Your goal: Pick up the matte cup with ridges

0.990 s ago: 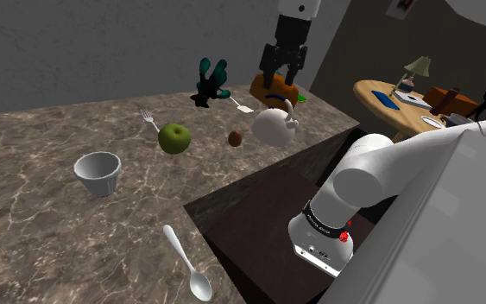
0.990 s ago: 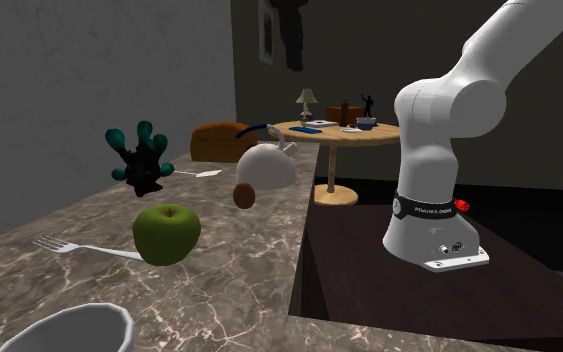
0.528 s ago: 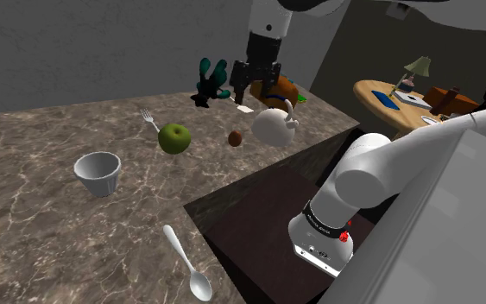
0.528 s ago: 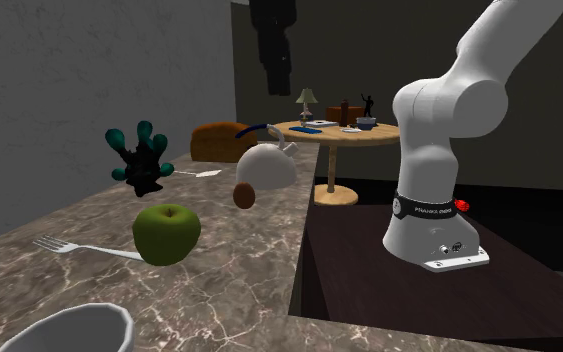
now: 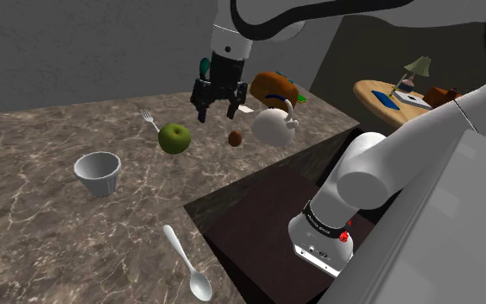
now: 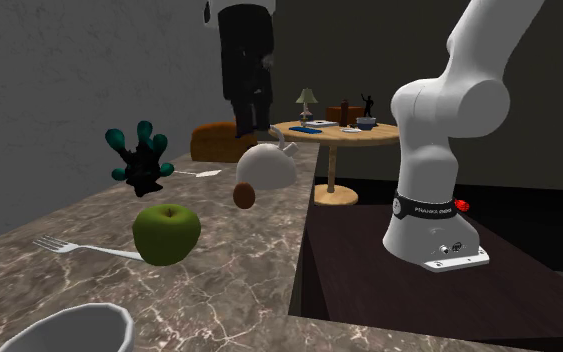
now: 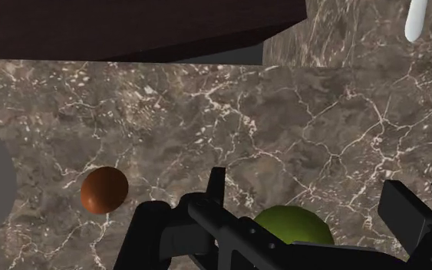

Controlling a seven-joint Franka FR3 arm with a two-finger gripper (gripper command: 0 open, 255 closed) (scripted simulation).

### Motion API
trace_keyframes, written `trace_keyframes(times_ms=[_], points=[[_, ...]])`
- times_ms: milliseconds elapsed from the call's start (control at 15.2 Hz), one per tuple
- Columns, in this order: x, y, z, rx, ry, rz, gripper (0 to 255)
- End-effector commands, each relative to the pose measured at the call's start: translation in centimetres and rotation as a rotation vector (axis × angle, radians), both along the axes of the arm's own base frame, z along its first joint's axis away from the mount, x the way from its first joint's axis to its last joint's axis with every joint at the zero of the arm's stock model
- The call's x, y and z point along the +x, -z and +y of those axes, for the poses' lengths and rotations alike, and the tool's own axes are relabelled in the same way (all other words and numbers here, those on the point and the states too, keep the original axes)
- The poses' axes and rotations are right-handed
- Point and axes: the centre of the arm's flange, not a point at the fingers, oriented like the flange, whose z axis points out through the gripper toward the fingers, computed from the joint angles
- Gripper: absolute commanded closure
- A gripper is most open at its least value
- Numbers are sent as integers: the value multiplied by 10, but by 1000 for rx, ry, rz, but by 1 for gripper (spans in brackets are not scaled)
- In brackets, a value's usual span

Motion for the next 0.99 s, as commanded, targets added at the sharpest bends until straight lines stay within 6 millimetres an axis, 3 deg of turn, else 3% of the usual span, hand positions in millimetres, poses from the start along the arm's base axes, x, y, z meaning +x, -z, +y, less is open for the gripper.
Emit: trace_keyframes(times_ms=[0, 924], points=[[11, 12, 19, 14, 10, -7, 0], [88, 93, 150, 100, 67, -43, 0]])
